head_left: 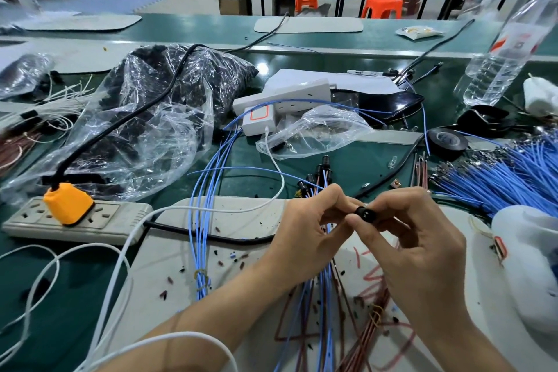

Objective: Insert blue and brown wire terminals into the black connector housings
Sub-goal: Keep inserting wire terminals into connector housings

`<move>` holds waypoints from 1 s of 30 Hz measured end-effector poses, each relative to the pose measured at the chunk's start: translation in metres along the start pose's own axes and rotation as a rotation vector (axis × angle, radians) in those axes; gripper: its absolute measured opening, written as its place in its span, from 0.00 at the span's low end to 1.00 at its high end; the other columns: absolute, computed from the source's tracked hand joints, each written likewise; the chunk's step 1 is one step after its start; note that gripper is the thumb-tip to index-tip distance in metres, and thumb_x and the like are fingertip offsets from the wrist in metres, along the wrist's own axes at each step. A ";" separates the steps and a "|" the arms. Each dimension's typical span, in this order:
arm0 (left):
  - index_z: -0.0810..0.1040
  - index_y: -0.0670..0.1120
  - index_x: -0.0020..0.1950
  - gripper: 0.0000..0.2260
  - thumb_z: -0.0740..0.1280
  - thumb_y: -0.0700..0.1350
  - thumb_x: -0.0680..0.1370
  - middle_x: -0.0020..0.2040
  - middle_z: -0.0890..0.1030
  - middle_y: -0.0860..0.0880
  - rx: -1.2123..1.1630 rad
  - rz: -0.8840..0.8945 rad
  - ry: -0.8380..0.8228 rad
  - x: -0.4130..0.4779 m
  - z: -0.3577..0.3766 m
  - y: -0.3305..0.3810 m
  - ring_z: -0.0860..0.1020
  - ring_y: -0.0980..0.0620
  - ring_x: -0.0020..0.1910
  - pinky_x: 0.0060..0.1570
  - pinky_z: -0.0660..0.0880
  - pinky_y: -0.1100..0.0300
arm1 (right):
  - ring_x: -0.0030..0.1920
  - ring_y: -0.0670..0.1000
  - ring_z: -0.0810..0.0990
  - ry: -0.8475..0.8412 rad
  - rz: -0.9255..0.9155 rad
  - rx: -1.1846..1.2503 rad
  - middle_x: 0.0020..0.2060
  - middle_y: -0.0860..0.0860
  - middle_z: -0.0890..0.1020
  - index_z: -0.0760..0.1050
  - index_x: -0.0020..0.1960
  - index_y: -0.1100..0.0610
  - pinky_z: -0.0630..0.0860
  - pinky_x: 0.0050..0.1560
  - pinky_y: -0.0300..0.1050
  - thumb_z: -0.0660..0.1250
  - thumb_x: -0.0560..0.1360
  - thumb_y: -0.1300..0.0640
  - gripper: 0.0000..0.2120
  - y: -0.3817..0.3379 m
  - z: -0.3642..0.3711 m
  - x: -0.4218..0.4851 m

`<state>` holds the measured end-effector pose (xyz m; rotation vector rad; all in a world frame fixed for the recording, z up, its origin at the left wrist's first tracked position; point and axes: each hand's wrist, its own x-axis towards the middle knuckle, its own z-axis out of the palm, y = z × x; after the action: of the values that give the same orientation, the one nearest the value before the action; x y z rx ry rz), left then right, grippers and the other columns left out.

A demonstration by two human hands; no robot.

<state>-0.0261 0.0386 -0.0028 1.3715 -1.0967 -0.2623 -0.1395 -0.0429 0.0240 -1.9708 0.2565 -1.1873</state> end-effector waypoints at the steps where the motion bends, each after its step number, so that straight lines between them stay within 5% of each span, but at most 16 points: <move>1: 0.74 0.32 0.44 0.05 0.67 0.35 0.76 0.47 0.83 0.45 -0.004 0.001 -0.004 0.000 0.000 0.001 0.82 0.55 0.45 0.47 0.78 0.62 | 0.37 0.47 0.79 0.006 -0.002 0.005 0.38 0.48 0.77 0.74 0.44 0.53 0.78 0.39 0.36 0.73 0.68 0.59 0.09 -0.001 0.000 0.000; 11: 0.75 0.38 0.44 0.02 0.68 0.34 0.75 0.45 0.83 0.46 0.128 0.018 -0.028 0.003 0.000 -0.002 0.82 0.52 0.42 0.44 0.80 0.54 | 0.36 0.46 0.80 0.048 0.048 -0.019 0.36 0.48 0.80 0.73 0.42 0.52 0.78 0.38 0.34 0.75 0.68 0.58 0.10 -0.003 0.000 0.001; 16: 0.74 0.39 0.63 0.19 0.69 0.33 0.73 0.52 0.82 0.47 0.136 0.134 -0.055 0.002 -0.002 0.002 0.82 0.55 0.48 0.52 0.79 0.61 | 0.34 0.48 0.76 0.007 0.037 -0.124 0.34 0.51 0.77 0.73 0.38 0.57 0.75 0.36 0.36 0.73 0.69 0.56 0.10 0.002 -0.003 0.005; 20: 0.79 0.40 0.58 0.10 0.68 0.39 0.76 0.48 0.83 0.48 0.189 0.192 0.049 0.004 -0.005 0.003 0.82 0.56 0.46 0.50 0.78 0.62 | 0.33 0.46 0.76 0.035 0.076 -0.170 0.33 0.47 0.78 0.75 0.38 0.54 0.71 0.36 0.29 0.74 0.71 0.50 0.11 0.010 -0.017 0.014; 22: 0.80 0.41 0.56 0.09 0.68 0.40 0.77 0.45 0.84 0.49 0.150 0.147 0.093 0.004 -0.006 0.003 0.83 0.56 0.44 0.48 0.79 0.61 | 0.31 0.48 0.73 0.078 0.160 -0.409 0.30 0.44 0.76 0.74 0.36 0.55 0.66 0.35 0.32 0.74 0.71 0.52 0.11 0.023 -0.030 0.021; 25: 0.79 0.43 0.56 0.08 0.67 0.42 0.77 0.43 0.84 0.49 0.114 0.113 0.106 0.002 -0.005 0.004 0.83 0.57 0.42 0.46 0.80 0.59 | 0.35 0.53 0.75 -0.092 0.441 -0.721 0.31 0.47 0.77 0.74 0.34 0.54 0.67 0.38 0.44 0.75 0.69 0.48 0.14 0.041 -0.042 0.026; 30: 0.78 0.45 0.55 0.08 0.66 0.45 0.77 0.43 0.83 0.50 0.055 0.080 0.125 0.003 -0.004 0.007 0.83 0.57 0.40 0.44 0.80 0.60 | 0.41 0.55 0.77 -0.178 0.618 -0.757 0.35 0.49 0.79 0.74 0.33 0.52 0.72 0.41 0.47 0.75 0.68 0.47 0.13 0.041 -0.038 0.027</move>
<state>-0.0245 0.0406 0.0052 1.3708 -1.0582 -0.0872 -0.1465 -0.1041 0.0212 -2.3292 1.2643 -0.5272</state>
